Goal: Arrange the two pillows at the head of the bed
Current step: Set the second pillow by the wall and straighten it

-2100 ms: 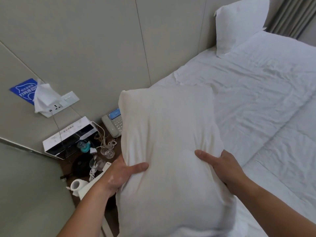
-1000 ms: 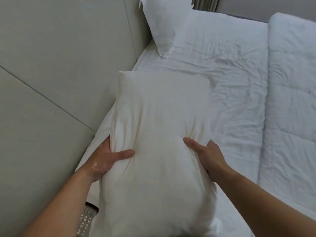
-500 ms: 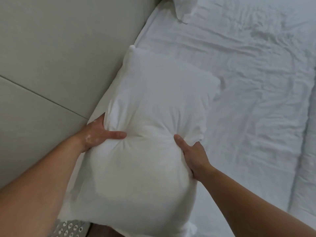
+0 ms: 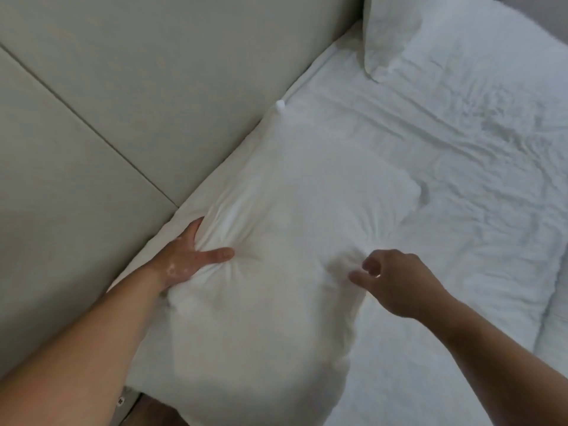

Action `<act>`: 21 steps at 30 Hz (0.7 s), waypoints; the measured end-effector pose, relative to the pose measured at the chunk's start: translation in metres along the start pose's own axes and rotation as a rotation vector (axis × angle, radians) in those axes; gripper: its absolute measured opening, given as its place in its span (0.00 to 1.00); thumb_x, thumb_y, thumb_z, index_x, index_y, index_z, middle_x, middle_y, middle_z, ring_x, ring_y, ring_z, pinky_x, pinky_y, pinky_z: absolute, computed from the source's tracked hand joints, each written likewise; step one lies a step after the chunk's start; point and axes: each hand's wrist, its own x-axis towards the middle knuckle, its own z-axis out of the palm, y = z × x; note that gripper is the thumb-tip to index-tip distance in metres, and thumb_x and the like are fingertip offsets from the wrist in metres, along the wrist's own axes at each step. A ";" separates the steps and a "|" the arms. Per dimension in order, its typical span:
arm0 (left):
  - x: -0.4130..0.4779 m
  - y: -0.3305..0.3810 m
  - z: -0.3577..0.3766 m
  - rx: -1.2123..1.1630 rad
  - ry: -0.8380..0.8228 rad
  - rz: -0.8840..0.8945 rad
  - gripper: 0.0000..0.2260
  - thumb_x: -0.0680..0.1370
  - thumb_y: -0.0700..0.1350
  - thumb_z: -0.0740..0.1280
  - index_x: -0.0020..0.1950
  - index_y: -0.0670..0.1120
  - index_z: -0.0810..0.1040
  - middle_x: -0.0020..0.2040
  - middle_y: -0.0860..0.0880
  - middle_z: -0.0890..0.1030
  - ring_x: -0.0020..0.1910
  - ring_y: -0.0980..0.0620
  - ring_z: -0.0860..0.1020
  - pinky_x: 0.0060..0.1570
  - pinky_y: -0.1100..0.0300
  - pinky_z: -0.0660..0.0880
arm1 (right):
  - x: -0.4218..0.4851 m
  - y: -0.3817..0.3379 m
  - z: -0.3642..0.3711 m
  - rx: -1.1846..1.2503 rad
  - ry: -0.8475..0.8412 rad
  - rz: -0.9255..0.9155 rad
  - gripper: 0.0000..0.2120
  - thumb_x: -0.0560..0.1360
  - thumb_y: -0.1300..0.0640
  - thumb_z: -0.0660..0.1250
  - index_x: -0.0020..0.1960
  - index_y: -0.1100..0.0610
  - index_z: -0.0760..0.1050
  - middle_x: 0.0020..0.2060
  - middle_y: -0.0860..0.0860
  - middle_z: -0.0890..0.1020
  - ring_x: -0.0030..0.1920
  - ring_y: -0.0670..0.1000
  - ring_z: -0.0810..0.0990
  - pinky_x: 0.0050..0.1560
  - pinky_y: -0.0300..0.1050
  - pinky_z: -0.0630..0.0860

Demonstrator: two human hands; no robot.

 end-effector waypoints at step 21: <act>-0.040 -0.132 -0.012 -0.145 -0.093 -0.125 0.49 0.57 0.72 0.78 0.76 0.67 0.65 0.68 0.63 0.77 0.68 0.56 0.75 0.67 0.58 0.69 | 0.200 -0.262 -0.063 -0.763 -0.289 -0.550 0.52 0.63 0.51 0.84 0.81 0.41 0.61 0.77 0.51 0.69 0.74 0.56 0.71 0.69 0.51 0.69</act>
